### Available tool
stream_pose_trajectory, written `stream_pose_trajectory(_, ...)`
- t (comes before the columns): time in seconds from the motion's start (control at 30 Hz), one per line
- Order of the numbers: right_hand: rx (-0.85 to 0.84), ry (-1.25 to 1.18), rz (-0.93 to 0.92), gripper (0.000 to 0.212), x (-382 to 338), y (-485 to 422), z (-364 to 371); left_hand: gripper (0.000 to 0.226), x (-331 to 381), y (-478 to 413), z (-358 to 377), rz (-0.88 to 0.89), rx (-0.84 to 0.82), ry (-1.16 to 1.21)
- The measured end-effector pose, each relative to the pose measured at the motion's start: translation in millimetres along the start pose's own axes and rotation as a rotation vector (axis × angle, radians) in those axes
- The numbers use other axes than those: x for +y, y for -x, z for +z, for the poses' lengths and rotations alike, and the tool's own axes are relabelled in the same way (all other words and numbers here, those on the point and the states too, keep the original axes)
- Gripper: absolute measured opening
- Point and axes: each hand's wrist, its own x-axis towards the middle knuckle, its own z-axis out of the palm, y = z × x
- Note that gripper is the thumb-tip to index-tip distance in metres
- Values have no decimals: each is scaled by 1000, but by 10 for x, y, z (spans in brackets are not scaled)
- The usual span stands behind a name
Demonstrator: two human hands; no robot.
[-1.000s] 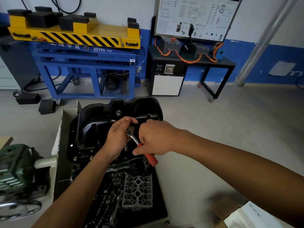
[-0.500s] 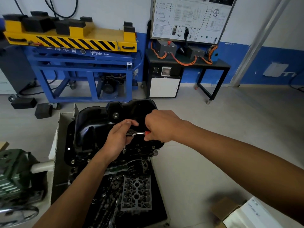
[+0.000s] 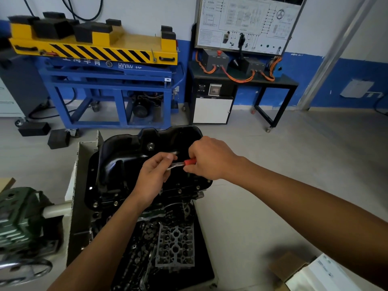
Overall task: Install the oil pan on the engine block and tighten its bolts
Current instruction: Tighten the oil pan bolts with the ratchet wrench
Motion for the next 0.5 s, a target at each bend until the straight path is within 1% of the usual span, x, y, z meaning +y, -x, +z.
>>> stream_pose_trajectory(0.13,-91,-114,-66,49,-244,175,-12,39,7,-17,15,49,103,3)
stream_pose_trajectory(0.23,-89,-212,-114,56,-448,252,50,36,9,-15,37,64,82,-16)
stream_pose_trajectory(0.33,-107,-304,-115,54,-503,243,89,33,6,0,27,65,57,-6)
stream_pose_trajectory(0.5,-207,-398,-43,51,-403,195,106,34,20,13,-19,52,48,-14)
